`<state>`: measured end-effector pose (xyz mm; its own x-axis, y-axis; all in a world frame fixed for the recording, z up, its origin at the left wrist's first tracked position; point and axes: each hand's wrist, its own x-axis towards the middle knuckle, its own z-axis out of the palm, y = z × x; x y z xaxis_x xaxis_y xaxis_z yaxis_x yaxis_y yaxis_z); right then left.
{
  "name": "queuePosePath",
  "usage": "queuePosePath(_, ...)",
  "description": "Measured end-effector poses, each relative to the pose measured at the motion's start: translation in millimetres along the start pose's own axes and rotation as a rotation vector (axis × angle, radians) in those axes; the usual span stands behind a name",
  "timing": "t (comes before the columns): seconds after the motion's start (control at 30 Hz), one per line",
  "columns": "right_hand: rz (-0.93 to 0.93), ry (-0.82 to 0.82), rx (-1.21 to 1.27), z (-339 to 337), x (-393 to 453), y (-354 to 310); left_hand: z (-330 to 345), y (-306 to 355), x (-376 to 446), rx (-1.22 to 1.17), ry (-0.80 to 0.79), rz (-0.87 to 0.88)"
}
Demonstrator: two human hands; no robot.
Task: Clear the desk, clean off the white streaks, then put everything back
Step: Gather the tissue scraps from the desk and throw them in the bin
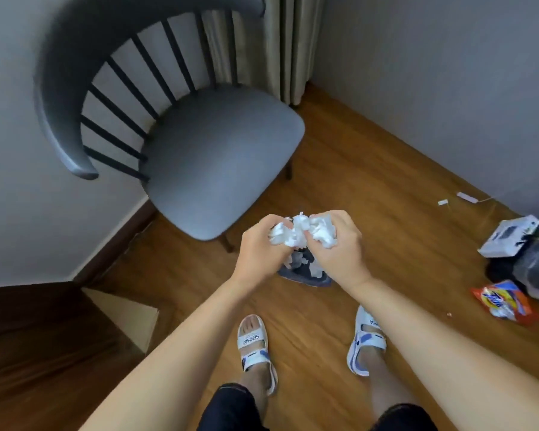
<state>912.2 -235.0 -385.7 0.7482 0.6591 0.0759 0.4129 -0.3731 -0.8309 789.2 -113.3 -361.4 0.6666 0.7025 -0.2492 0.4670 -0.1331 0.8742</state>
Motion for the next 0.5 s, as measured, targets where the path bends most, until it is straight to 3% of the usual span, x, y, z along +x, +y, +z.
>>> queuePosePath(0.27,0.078,-0.072,-0.009,82.5,-30.0,193.3,127.8,-149.9,32.0,0.046,-0.046,-0.186)
queuePosePath(0.43,0.218,-0.130,-0.015,127.0,-44.5,272.2,180.5,-224.1,49.8,0.051,-0.109,-0.351)
queuePosePath(0.5,0.298,-0.234,-0.018,138.9,-47.1,290.6,194.0,-245.9,56.3,0.076,-0.164,-0.382)
